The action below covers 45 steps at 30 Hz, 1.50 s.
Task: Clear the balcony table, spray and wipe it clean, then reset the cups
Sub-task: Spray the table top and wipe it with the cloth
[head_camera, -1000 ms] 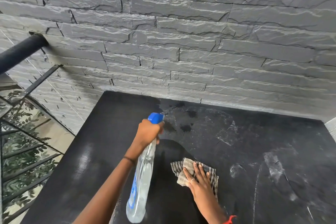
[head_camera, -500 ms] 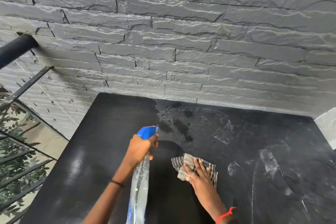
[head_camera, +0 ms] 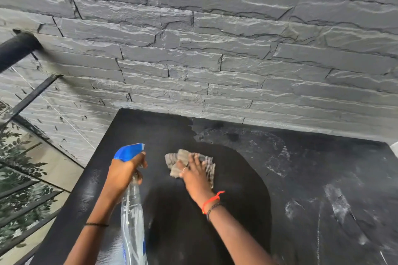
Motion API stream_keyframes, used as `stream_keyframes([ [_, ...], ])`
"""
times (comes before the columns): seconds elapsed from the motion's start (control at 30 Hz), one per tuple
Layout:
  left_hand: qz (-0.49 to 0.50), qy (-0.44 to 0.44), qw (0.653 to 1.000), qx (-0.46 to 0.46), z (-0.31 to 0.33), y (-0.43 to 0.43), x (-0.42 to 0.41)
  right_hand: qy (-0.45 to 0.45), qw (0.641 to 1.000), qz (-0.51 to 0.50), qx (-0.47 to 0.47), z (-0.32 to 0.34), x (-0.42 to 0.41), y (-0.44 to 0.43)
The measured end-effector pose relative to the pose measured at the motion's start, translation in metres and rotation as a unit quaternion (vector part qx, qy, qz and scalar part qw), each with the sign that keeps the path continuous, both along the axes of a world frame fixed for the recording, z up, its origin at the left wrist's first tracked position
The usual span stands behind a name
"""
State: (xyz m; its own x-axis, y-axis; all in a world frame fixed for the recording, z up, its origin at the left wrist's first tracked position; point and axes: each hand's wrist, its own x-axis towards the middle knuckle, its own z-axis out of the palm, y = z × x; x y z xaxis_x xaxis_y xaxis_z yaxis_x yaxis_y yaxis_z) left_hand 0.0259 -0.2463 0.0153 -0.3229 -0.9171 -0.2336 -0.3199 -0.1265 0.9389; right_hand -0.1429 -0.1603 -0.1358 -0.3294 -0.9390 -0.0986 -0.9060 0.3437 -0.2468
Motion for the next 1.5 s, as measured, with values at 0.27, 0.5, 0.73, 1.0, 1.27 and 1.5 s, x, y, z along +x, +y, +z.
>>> stream_keyframes([
  [0.27, 0.013, 0.019, 1.0, 0.007, -0.001, -0.036, -0.009, 0.032, 0.997, 0.03, -0.055, -0.015, 0.023, 0.125],
  [0.5, -0.007, 0.039, 0.999, 0.013, 0.001, -0.039, -0.022, -0.004, 0.994, -0.092, -0.062, -0.012, -0.128, 0.117],
  [0.73, -0.02, 0.017, 1.0, 0.009, -0.001, -0.037, -0.035, 0.012, 0.996, -0.083, -0.014, -0.01, -0.173, -0.035],
  [1.0, -0.031, 0.011, 0.999, 0.01, -0.002, -0.049, -0.046, -0.015, 0.999, 0.025, -0.027, 0.004, -0.067, -0.035],
  [1.27, -0.041, 0.019, 0.999, 0.009, -0.005, -0.058, -0.056, -0.039, 0.995, 0.031, -0.086, -0.008, -0.102, 0.064],
  [1.5, -0.047, 0.026, 0.999, 0.005, -0.003, -0.061, -0.055, -0.076, 0.978, -0.168, -0.093, 0.01, -0.173, -0.003],
])
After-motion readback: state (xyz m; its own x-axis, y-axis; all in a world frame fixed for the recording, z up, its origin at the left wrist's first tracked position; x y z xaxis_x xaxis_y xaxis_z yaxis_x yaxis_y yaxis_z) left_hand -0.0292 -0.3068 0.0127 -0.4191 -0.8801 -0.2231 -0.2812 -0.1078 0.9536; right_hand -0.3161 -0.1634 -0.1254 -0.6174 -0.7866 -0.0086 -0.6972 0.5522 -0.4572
